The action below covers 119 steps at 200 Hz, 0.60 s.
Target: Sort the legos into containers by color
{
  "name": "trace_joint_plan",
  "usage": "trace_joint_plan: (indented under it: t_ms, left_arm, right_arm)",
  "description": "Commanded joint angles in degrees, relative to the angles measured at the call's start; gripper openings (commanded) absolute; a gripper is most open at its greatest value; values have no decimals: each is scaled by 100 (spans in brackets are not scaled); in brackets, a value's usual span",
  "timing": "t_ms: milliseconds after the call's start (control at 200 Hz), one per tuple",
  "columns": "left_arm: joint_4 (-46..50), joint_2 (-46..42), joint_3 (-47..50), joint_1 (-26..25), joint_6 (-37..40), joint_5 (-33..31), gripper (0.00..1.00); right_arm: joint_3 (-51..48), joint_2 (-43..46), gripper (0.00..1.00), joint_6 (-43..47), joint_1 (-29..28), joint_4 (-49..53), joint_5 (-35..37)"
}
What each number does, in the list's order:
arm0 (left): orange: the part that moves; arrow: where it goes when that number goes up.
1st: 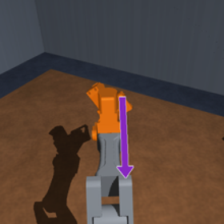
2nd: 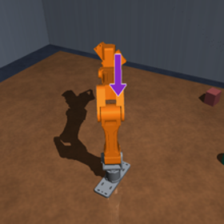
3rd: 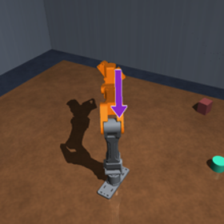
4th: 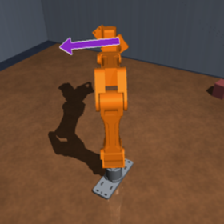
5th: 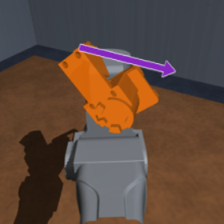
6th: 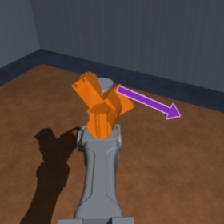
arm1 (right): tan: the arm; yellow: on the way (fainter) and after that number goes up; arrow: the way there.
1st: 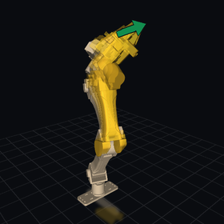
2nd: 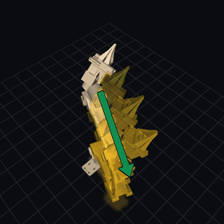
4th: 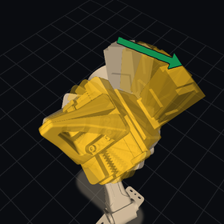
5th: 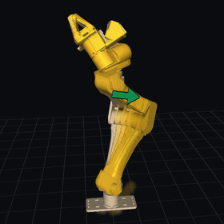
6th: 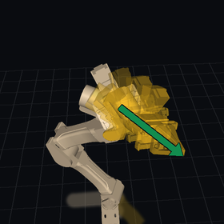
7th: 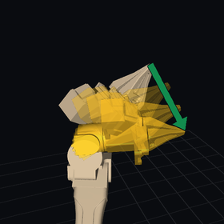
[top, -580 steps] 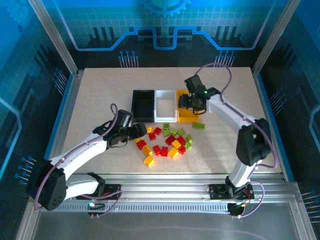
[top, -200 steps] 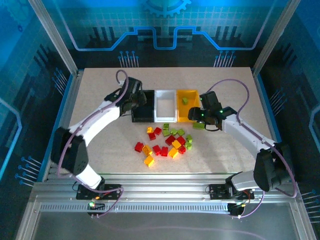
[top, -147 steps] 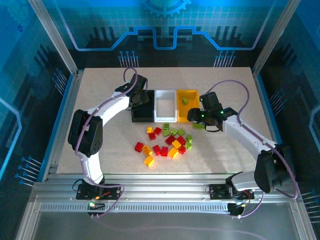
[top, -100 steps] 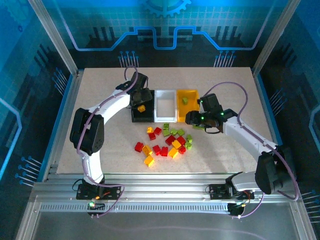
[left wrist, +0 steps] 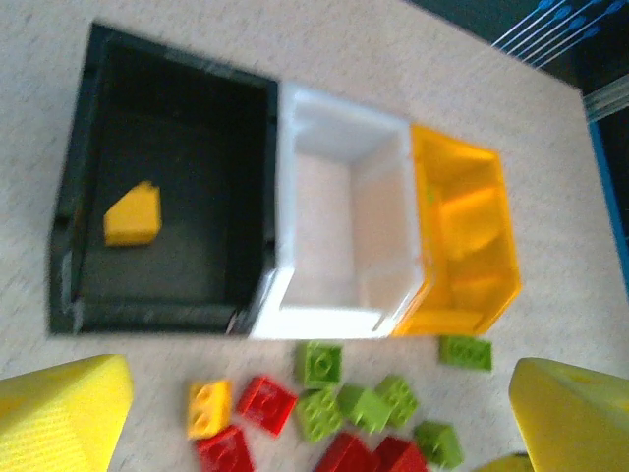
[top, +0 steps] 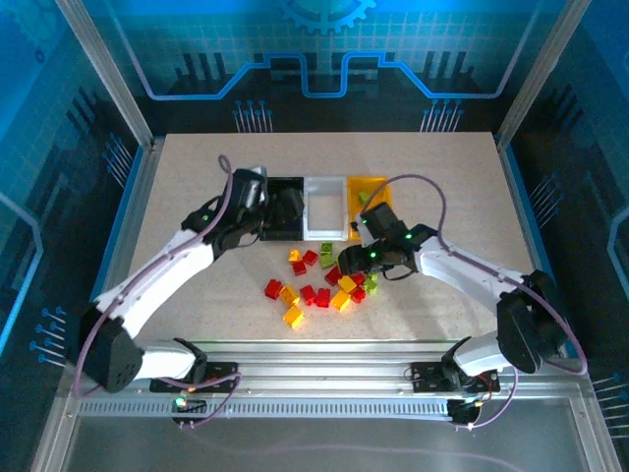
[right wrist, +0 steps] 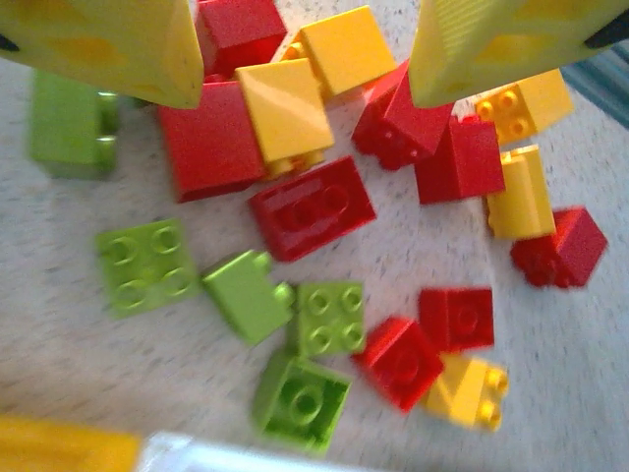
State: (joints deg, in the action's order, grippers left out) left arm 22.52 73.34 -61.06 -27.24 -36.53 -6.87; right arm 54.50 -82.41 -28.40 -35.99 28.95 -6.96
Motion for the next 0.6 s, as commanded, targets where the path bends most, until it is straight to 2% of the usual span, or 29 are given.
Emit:
trace_joint_plan:
  t_ms: [0, 185, 280, 365, 590]
  left_arm:
    - [525, -445, 788, -17, -276, 101, 99]
    - [624, -843, 2041, -17, -953, 572, 99]
    - [498, -703, 2365, -17, -1168, 713, 90]
    - [253, -418, 2463, -22, -1176, 880, 78]
    - [-303, 263, 2427, -113, -1057, 947, 81]
  right_arm:
    - [307, -190, 59, 47, -248, 7, 79]
    - [307, -205, 59, -128, -286, -87, 374]
    - [272, -138, 59, -158, -286, -82, 432]
    - [197, -57, 59, -166, -277, -95, 501]
    - [-127, 187, 59, -210, -191, -163, 511]
